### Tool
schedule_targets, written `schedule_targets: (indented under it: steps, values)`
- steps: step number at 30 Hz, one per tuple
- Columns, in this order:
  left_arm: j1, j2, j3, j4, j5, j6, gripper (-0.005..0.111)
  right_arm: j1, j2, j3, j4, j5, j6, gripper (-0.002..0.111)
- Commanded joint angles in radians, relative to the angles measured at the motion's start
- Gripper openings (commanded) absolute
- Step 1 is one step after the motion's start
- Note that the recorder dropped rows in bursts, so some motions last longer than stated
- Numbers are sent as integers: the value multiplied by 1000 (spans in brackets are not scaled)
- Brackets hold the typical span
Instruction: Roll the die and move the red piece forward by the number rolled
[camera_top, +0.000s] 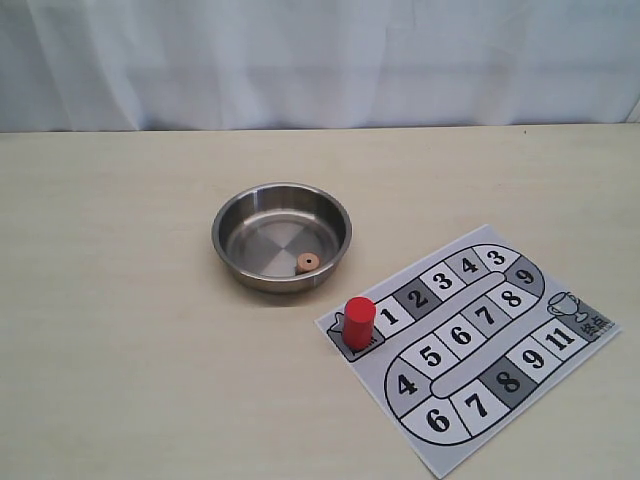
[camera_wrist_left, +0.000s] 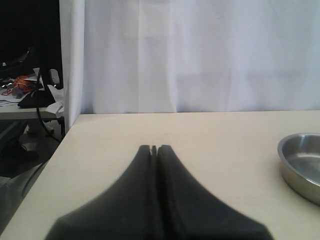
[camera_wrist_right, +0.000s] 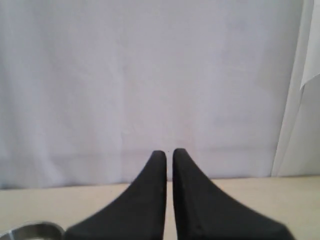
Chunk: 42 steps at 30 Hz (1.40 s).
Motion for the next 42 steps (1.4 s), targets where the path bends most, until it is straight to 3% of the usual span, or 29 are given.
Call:
schedule_targets:
  steps: [1, 5, 9, 14, 18, 35, 42]
  values:
    - [0, -1, -5, -1, -11, -2, 0, -3, 180, -134, 3, 149, -46, 4]
    - [0, -1, -5, -1, -11, -2, 0, -3, 401, -252, 90, 204, -112, 4]
    - [0, -1, -5, -1, -11, -2, 0, 82, 565, -311, 216, 287, -473, 6]
    - [0, -1, -5, -1, -9, -2, 0, 255, 802, -370, 221, 306, -500, 33]
    - [0, -1, -5, -1, -9, -2, 0, 319, 949, -424, 226, 306, -492, 44]
    - [0, -1, -5, -1, -11, -2, 0, 475, 1481, -835, 222, 428, -356, 45]
    - [0, -1, -5, -1, -11, -2, 0, 486, 1632, -958, 226, 431, -323, 45]
